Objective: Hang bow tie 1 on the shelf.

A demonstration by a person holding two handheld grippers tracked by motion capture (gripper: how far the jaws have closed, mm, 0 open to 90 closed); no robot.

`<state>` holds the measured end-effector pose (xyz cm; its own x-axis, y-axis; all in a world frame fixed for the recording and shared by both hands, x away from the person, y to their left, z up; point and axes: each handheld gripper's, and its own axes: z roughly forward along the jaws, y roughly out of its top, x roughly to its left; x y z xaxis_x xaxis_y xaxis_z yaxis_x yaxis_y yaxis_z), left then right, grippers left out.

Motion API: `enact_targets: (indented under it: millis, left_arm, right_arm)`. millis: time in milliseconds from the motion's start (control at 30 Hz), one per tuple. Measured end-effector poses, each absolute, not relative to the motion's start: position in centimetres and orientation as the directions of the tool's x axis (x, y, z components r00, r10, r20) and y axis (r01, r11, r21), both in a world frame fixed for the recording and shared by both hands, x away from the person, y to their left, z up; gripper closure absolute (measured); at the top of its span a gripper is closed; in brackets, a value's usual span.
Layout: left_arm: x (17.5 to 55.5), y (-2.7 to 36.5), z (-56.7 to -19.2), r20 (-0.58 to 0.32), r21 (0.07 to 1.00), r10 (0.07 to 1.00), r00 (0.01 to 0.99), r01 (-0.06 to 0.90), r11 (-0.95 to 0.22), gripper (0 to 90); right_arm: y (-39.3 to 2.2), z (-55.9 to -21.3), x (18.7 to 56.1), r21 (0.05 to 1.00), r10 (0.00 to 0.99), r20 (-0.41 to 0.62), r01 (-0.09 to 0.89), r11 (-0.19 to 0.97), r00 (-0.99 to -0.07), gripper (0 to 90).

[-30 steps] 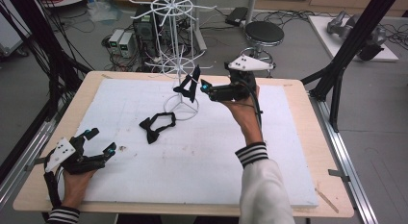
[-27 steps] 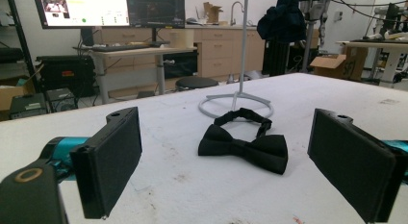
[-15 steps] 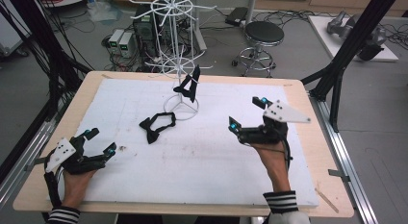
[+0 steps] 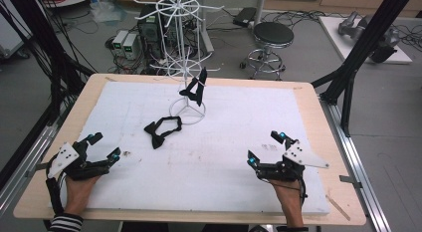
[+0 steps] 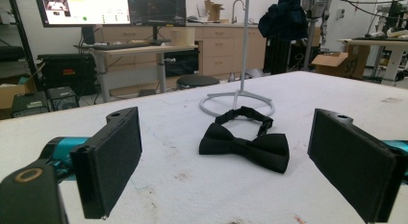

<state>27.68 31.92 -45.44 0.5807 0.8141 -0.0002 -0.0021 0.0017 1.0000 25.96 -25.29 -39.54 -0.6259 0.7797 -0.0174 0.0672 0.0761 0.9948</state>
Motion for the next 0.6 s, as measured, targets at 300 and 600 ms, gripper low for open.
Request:
enact_targets:
  millis: [300,600]
  left_arm:
    - [27.7,31.9,-45.4,-0.007,1.000,0.816,0.578,0.001,0.008,12.1]
    - [27.8,31.8,-45.4,-0.003,1.000,0.818,0.576,0.007,-0.001,12.1]
  right_arm:
    - [-26.3,-42.4,25.4,0.996,0.796,0.018,0.080,0.039,-0.605,1.0]
    - [-26.1,-43.1,25.4,0.997,0.791,0.022,0.077,0.032,-0.612,1.0]
